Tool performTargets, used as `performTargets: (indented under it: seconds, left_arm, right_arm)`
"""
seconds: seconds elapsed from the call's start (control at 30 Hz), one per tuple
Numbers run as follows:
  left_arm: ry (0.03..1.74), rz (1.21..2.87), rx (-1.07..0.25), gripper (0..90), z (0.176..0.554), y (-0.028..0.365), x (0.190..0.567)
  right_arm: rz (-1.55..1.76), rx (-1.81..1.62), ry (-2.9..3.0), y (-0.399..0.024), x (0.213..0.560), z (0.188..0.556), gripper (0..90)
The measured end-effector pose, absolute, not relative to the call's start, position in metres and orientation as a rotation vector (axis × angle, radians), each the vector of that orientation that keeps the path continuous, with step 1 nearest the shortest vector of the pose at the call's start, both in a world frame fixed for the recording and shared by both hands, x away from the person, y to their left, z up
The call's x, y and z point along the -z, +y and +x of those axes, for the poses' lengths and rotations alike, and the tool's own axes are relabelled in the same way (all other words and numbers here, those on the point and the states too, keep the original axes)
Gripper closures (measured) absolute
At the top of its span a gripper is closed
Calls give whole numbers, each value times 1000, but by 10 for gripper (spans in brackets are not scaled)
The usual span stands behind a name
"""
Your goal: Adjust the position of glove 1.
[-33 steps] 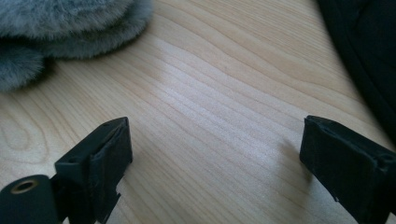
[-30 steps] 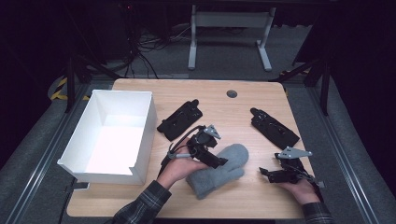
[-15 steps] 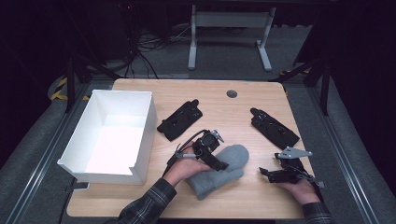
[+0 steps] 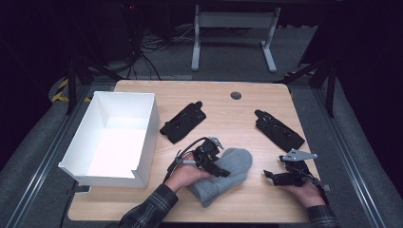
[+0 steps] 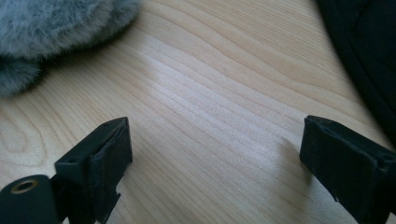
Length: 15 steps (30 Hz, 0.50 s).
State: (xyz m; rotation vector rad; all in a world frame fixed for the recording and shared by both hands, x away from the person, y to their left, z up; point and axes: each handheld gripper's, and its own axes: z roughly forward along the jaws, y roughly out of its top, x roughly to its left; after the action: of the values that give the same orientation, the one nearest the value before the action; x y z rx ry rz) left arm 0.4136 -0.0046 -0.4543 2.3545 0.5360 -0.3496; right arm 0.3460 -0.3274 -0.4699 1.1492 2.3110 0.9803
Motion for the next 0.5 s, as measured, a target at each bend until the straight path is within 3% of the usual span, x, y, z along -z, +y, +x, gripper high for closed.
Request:
performTargets:
  seconds: [0.5]
  left_arm:
    - [516,2345,417,622,414,-3,454]
  right_arm:
    - [1150,-980,2311,-327,470,346,96]
